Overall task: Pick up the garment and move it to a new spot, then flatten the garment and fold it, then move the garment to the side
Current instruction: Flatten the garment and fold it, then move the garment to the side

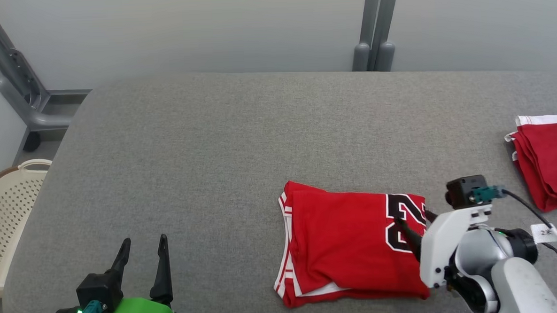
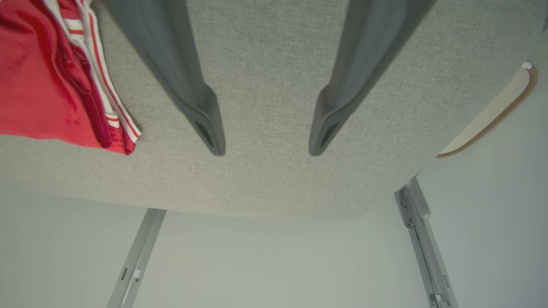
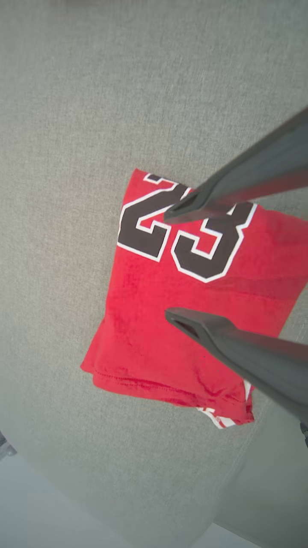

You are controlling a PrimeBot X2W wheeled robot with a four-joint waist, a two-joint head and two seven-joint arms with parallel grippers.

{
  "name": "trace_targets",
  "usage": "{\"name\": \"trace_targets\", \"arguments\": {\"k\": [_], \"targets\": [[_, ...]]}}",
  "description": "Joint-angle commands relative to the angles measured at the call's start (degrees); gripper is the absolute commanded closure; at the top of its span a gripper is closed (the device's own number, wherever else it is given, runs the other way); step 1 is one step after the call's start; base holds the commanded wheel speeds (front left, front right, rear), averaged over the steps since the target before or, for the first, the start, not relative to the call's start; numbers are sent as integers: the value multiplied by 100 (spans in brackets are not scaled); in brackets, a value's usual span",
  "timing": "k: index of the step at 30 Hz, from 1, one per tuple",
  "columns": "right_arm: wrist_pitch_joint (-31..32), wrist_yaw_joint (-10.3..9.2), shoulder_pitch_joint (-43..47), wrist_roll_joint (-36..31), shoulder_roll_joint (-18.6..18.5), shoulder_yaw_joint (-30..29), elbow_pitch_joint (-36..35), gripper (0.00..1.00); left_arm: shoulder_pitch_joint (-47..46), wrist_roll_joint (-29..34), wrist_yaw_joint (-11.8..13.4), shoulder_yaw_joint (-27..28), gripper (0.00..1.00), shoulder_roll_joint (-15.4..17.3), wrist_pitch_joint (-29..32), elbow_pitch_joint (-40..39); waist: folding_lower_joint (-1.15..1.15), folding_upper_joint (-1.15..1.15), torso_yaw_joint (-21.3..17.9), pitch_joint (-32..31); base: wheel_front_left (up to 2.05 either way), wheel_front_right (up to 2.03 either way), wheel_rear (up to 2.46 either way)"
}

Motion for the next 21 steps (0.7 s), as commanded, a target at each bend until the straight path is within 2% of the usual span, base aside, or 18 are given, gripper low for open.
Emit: {"name": "trace_targets", "arguments": {"k": [1, 8, 21], "targets": [[65, -2, 116, -45, -13, -137, -115, 0, -15, -31, 18, 10, 0, 36, -7, -16, 0, 0, -57, 38, 0, 0, 0], [297, -2, 361, 17, -8, -770, -302, 0, -142, -38, 29, -5, 0, 60, 7, -64, 0, 0, -140, 193, 0, 0, 0], [58, -2, 43, 183, -12, -745, 573, 0, -355, -17, -4, -68, 0, 45, 15, -44, 0, 0, -86, 540, 0, 0, 0]]}}
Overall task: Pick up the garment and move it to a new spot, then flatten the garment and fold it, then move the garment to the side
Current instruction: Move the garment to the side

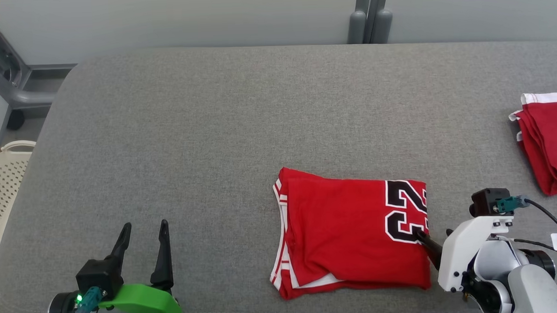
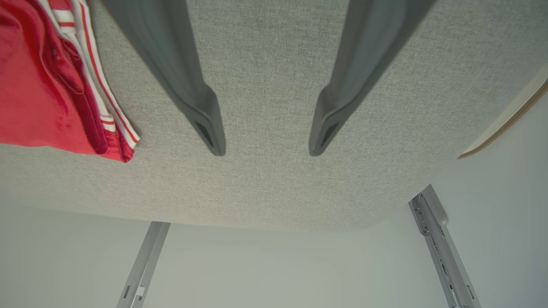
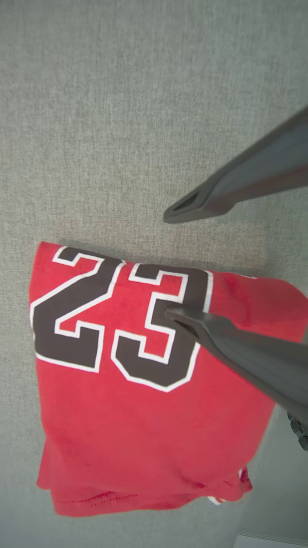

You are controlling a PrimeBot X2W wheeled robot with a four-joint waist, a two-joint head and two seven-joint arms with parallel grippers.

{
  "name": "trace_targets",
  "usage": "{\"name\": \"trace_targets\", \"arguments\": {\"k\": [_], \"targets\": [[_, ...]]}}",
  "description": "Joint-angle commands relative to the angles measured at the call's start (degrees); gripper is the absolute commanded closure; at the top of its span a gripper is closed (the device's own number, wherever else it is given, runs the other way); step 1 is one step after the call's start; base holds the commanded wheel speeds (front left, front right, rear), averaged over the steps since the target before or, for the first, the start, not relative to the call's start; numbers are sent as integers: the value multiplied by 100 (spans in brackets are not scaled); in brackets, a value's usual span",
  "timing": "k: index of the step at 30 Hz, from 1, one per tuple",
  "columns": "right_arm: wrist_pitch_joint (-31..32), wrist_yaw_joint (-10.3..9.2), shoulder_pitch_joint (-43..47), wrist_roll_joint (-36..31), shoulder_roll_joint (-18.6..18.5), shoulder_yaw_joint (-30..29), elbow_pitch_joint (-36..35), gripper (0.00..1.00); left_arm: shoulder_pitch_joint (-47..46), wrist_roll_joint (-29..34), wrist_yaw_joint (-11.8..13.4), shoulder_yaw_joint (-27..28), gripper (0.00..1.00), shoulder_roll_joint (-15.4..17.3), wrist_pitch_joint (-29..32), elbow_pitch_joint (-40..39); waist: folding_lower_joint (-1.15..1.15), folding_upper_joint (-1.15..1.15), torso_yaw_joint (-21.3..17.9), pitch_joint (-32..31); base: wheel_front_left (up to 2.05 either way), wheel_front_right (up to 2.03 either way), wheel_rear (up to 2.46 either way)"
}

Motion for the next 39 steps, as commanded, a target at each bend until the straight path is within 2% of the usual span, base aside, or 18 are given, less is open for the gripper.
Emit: {"name": "trace_targets", "arguments": {"k": [1, 16, 18, 19, 20, 21, 22, 23, 29, 34, 39], "targets": [[-56, -2, -80, 23, -10, 23, 111, 0, -128, -15, -31, -1, 0, 8, -7, 14, 0, 0, 49, 79, 0, 0, 0], [-381, -1, -457, 378, 8, 381, 1191, 0, -263, -21, -73, -16, 0, -7, -34, 116, 0, 0, 221, 261, 0, 0, 0], [-406, 0, -509, 411, 16, 446, 1327, 21, -268, -20, -77, -18, 0, -15, -39, 133, 0, 0, 229, 262, 0, 0, 0], [-413, 0, -532, 432, 17, 473, 1386, 49, -274, -18, -78, -20, 0, -19, -41, 140, 0, 0, 232, 261, 0, 0, 0], [-395, 0, -557, 431, 21, 515, 1448, 69, -281, -14, -80, -21, 0, -21, -44, 146, 0, 0, 236, 258, 0, 0, 0], [-395, 0, -557, 431, 21, 515, 1448, 69, -281, -14, -80, -21, 0, -21, -44, 146, 0, 0, 236, 258, 0, 0, 0], [-405, 0, -580, 412, 22, 537, 1492, 88, -287, -11, -72, -19, 0, -24, -46, 151, 0, 0, 238, 253, 0, 0, 0], [-428, -1, -609, 339, 18, 540, 1513, 100, -288, -9, -67, -11, 0, -27, -49, 156, 0, 0, 235, 245, 0, 0, 0], [-480, -3, -880, -79, -14, 481, 1355, 100, -166, -8, -39, 16, 0, -61, -61, 157, 0, 0, 135, 154, 0, 0, 0], [-253, -3, -1218, -752, -33, 473, 1066, 100, -107, 28, -3, 30, 0, -89, -62, 104, 0, 0, -51, 125, 0, 0, 0], [41, -3, -1683, -1136, -389, 351, 882, 100, -241, 151, 2, -26, 0, -129, -63, 27, 0, 0, -190, 172, 0, 0, 0]]}}
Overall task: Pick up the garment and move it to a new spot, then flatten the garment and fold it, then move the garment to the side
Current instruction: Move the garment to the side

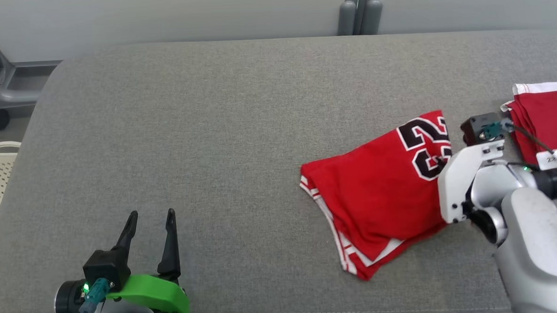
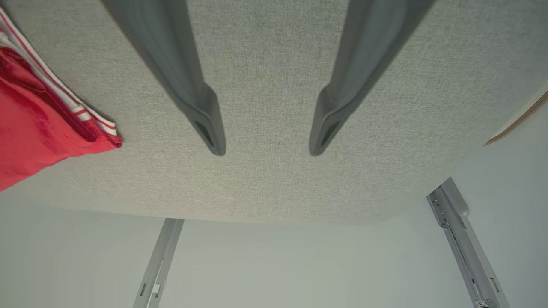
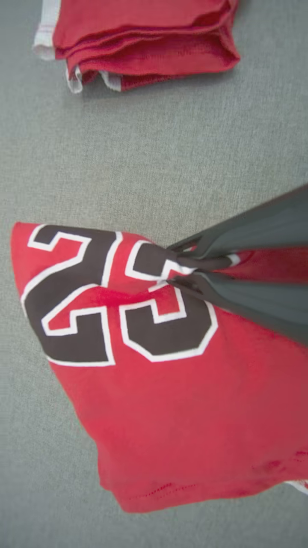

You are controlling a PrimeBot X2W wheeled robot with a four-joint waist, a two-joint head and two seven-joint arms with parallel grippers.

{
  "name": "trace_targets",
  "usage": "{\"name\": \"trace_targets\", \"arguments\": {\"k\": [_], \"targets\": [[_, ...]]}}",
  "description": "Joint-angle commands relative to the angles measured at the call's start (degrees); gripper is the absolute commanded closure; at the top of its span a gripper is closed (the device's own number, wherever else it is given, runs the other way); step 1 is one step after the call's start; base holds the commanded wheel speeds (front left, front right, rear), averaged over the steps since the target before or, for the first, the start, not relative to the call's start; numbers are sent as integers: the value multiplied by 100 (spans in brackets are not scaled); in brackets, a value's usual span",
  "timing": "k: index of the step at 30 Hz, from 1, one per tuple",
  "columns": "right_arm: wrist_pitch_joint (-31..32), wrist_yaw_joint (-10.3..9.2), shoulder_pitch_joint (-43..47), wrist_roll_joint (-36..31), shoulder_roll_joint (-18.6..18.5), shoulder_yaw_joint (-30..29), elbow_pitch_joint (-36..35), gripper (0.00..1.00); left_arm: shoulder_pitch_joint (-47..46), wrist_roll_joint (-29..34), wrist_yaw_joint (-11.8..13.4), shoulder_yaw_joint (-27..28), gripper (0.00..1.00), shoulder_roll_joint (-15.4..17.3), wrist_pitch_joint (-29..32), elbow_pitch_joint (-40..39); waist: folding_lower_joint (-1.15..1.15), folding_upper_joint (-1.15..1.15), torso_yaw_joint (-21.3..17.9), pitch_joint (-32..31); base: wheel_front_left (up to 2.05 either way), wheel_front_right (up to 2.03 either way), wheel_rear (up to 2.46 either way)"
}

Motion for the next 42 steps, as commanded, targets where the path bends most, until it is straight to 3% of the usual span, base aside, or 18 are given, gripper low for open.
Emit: {"name": "trace_targets", "arguments": {"k": [1, 9, 15, 23, 32, 42], "targets": [[35, -4, -137, -76, -110, 3, -43, 100, -83, 60, 22, 5, 0, -12, -19, -34, 0, 0, -66, 42, 0, 0, 0], [154, -4, -903, -65, -963, 244, -78, 100, -319, 205, 96, 34, 0, -36, -22, -237, 0, 0, -345, 429, 0, 0, 0], [97, -5, -1442, -23, -1338, 335, -57, 100, -538, 352, 194, 143, 0, 106, -21, -477, 0, 0, -693, 818, 0, 0, 0], [224, -5, -1844, -11, -1550, -67, -408, 100, -814, 539, 335, 219, 0, 403, 188, -1017, 0, 0, -1051, 1357, 0, 0, 0], [412, -5, -1600, -88, -1868, -627, -917, 100, -895, 526, 333, 139, 0, 471, 376, -1257, 0, 0, -1169, 1618, 0, 0, 0], [-256, -7, -1989, -705, -1870, -1061, -196, 100, -1013, 572, 295, 85, 0, 582, 523, -1434, 0, 0, -966, 1946, 0, 0, 0]]}}
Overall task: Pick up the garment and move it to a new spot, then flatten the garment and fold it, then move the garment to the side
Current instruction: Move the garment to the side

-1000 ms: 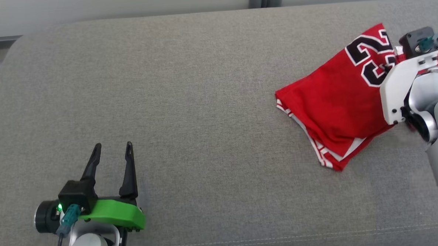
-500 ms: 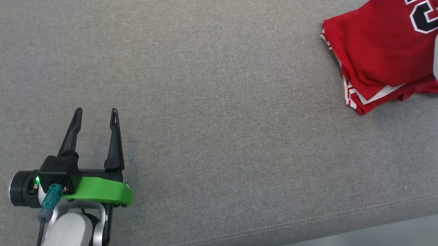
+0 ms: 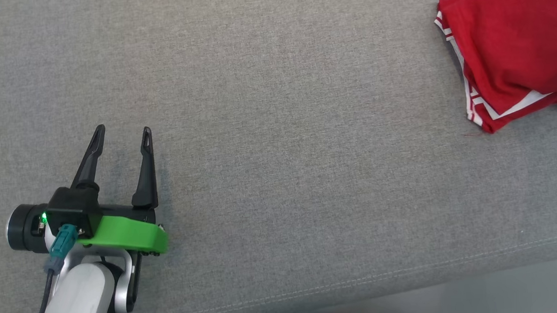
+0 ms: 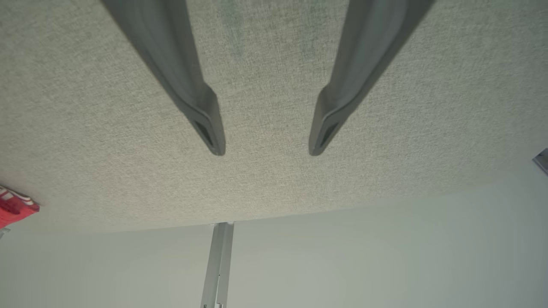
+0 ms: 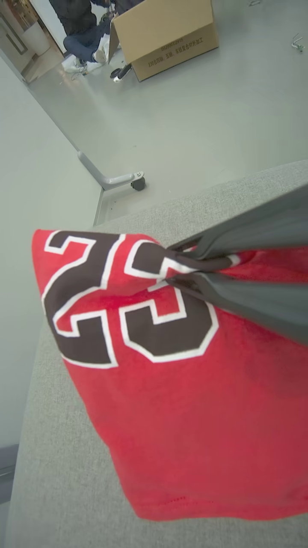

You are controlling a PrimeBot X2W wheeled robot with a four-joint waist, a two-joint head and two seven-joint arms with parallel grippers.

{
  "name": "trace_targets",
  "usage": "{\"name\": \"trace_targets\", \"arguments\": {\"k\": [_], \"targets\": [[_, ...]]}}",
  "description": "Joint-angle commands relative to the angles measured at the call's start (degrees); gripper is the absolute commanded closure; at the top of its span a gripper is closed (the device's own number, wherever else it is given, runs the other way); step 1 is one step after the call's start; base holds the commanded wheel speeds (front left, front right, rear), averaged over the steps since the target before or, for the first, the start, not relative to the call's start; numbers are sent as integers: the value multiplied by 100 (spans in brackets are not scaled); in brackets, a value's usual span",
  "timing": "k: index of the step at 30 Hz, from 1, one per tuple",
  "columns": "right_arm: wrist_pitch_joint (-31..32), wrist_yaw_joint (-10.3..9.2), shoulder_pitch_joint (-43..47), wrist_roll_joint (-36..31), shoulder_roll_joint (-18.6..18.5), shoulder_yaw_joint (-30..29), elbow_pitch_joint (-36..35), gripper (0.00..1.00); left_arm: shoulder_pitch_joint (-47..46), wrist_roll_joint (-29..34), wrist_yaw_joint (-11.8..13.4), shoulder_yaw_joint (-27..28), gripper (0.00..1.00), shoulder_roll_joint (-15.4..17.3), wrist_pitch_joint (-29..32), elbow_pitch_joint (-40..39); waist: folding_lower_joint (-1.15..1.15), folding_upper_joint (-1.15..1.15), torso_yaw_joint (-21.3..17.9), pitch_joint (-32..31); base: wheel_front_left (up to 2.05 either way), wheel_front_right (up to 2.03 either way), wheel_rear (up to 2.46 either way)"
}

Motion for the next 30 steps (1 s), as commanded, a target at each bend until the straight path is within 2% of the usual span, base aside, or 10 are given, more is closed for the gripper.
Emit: {"name": "trace_targets", "arguments": {"k": [1, 8, 12, 13, 14, 18, 23, 26, 30], "targets": [[-115, -10, -94, -208, -90, -38, 107, 100, -113, 30, -25, 2, 0, 48, 22, -32, -1, 0, 124, 120, 0, 0, 0], [-612, -11, -155, -804, -438, -360, 928, 100, -232, 56, -50, -85, 0, 31, 44, -64, -1, 0, 400, 320, 0, 0, 0], [-1014, -11, -114, -1073, -453, -651, 1312, 100, -272, 60, -54, -107, 0, 38, 27, -49, -1, 0, 524, 387, 0, 0, 0], [-1116, -11, -94, -1125, -444, -701, 1401, 80, -278, 63, -54, -114, 0, 41, 24, -44, -1, 0, 552, 397, 0, 0, 0], [-1199, -11, -63, -1127, -399, -722, 1502, 0, -279, 64, -49, -115, 0, 47, 20, -44, -1, 0, 572, 403, 0, 0, 0], [-1502, -11, -56, -1324, -467, -889, 1805, 0, -288, 87, -35, -142, 0, 71, 10, -75, -1, 0, 625, 415, 0, 0, 0], [-1985, -10, -91, -1372, -284, -1021, 1937, 0, -282, 65, -41, -147, 0, 39, -94, -78, -1, 0, 643, 276, 0, 0, 0], [-2340, -10, -192, -984, 35, -1090, 1920, 0, -178, -44, 35, -89, 0, 7, -47, -32, -1, 0, 598, 119, 0, 0, 0], [-2718, -11, -158, -613, 230, -961, 1795, 0, -55, -255, 54, 38, 0, -89, -121, -55, -1, 0, 524, -82, 0, 0, 0]]}}
